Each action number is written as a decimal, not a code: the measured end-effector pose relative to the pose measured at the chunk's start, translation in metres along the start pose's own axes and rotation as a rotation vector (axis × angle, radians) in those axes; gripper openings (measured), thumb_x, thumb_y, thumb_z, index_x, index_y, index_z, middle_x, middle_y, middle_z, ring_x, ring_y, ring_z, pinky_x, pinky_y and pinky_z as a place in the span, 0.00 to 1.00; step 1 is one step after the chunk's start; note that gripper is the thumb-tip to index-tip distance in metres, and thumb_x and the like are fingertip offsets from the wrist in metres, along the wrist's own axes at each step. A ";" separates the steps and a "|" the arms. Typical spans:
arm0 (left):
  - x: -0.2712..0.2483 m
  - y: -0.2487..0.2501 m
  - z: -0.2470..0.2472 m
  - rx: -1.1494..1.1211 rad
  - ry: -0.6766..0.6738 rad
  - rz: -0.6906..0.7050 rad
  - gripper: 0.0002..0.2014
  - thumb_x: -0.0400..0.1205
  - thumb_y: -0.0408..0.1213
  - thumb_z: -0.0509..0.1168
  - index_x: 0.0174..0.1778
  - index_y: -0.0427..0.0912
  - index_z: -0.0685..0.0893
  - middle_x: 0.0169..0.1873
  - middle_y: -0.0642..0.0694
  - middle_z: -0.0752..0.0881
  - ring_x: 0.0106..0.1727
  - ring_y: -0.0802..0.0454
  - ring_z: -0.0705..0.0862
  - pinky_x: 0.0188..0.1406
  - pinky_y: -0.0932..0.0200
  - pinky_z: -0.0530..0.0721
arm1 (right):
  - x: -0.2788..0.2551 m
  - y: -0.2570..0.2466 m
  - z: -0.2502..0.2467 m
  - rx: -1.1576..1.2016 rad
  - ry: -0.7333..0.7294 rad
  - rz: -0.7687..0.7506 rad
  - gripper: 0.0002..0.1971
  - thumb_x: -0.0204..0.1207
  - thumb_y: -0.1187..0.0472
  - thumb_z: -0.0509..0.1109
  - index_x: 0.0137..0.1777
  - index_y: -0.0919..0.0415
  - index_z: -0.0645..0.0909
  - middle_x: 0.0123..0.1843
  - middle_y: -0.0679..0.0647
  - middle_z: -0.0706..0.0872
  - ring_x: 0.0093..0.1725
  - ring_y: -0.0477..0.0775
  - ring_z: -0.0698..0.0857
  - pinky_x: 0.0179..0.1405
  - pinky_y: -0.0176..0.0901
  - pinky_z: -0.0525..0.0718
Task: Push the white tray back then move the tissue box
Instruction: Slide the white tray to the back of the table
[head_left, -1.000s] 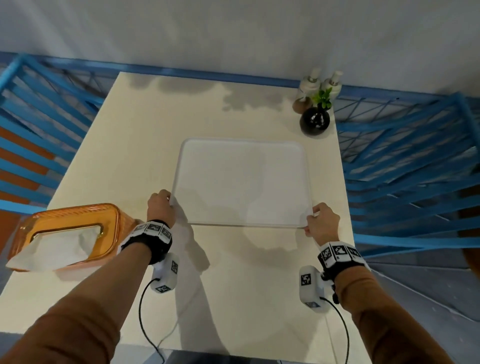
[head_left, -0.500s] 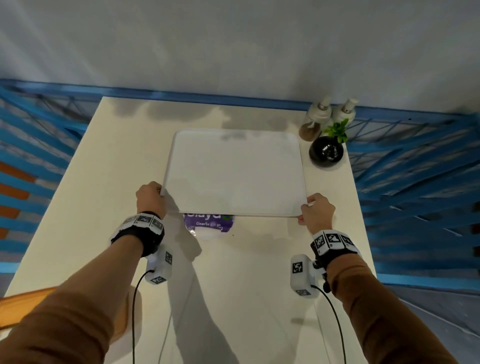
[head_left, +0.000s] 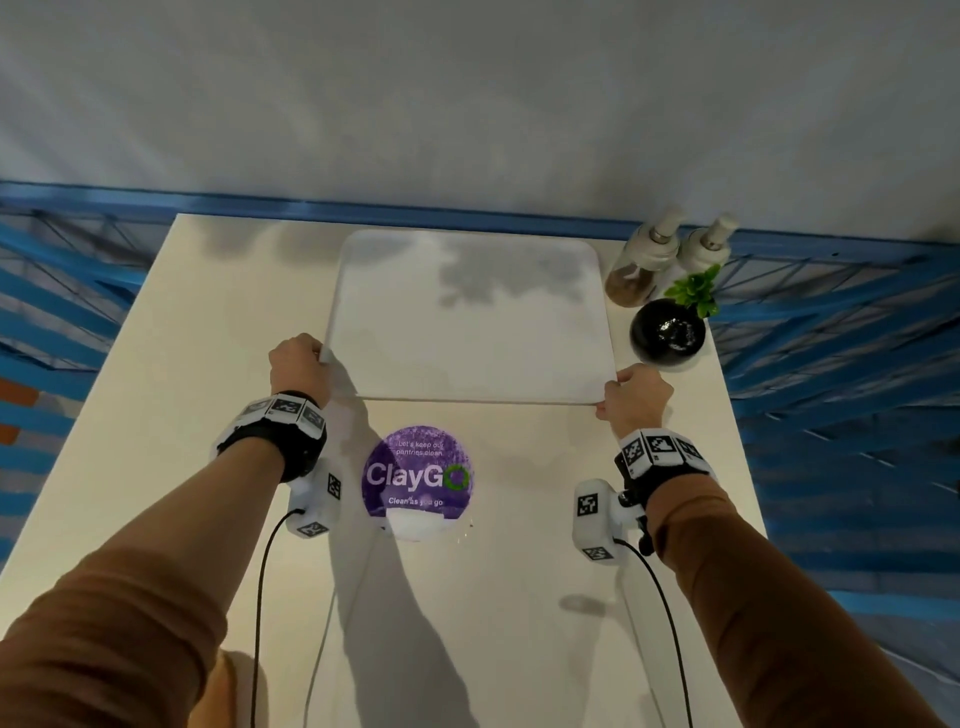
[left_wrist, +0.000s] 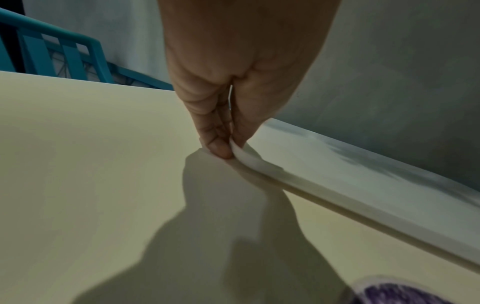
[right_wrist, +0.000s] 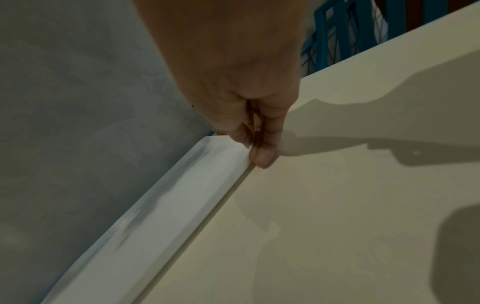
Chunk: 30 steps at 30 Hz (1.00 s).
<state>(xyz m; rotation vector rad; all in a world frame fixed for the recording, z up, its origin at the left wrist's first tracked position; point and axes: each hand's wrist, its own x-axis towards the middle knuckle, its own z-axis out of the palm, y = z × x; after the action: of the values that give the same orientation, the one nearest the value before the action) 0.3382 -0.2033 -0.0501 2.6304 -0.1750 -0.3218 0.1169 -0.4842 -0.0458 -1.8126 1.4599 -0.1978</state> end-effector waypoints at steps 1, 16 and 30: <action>0.002 0.001 0.000 0.002 0.002 -0.001 0.13 0.79 0.26 0.61 0.57 0.26 0.84 0.54 0.25 0.87 0.58 0.28 0.83 0.59 0.44 0.79 | 0.001 0.000 0.001 0.005 -0.001 0.004 0.05 0.73 0.72 0.62 0.41 0.64 0.78 0.33 0.62 0.87 0.37 0.70 0.91 0.44 0.63 0.90; -0.022 0.013 -0.012 0.080 -0.145 -0.056 0.24 0.79 0.28 0.60 0.73 0.30 0.68 0.68 0.25 0.74 0.70 0.29 0.74 0.67 0.42 0.76 | -0.020 -0.009 -0.020 -0.041 -0.104 0.031 0.15 0.77 0.67 0.65 0.63 0.71 0.74 0.54 0.62 0.81 0.48 0.60 0.83 0.32 0.43 0.82; -0.238 0.072 -0.123 -0.265 -0.247 0.460 0.20 0.80 0.37 0.66 0.68 0.47 0.79 0.65 0.47 0.82 0.54 0.53 0.85 0.47 0.74 0.79 | -0.198 -0.011 -0.115 -0.114 -0.396 -0.660 0.08 0.77 0.62 0.67 0.53 0.55 0.85 0.47 0.51 0.86 0.34 0.41 0.82 0.32 0.17 0.75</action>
<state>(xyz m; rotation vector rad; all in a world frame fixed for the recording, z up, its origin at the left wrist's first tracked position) 0.1359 -0.1691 0.1360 2.2020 -0.7499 -0.4696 -0.0039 -0.3628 0.1067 -2.2226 0.5822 -0.0723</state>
